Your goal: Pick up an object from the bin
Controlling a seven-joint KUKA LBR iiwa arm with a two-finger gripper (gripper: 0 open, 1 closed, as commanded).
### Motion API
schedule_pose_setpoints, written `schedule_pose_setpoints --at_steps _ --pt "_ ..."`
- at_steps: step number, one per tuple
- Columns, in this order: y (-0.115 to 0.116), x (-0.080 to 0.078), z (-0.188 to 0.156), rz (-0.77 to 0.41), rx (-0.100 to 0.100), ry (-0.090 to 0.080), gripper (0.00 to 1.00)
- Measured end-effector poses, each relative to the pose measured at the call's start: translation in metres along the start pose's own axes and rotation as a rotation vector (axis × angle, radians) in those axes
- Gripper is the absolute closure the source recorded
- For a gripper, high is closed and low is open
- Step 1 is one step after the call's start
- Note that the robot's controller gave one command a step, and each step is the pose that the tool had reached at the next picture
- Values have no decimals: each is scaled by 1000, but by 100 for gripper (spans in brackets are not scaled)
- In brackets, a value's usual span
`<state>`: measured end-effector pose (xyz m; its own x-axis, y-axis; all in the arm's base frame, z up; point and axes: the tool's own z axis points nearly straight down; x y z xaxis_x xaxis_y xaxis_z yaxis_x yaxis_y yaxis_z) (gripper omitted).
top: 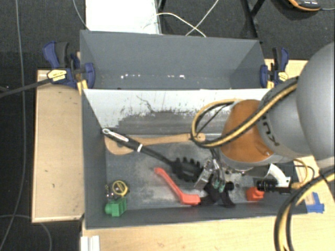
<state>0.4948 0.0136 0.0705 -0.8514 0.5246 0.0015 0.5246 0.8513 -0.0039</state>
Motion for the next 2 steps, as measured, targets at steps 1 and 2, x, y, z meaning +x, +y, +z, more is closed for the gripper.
schedule_pose_setpoints --at_steps 1,2 --pt "0 0 0 -1 0 0 100" --pt "0 0 -19 -3 0 0 100"
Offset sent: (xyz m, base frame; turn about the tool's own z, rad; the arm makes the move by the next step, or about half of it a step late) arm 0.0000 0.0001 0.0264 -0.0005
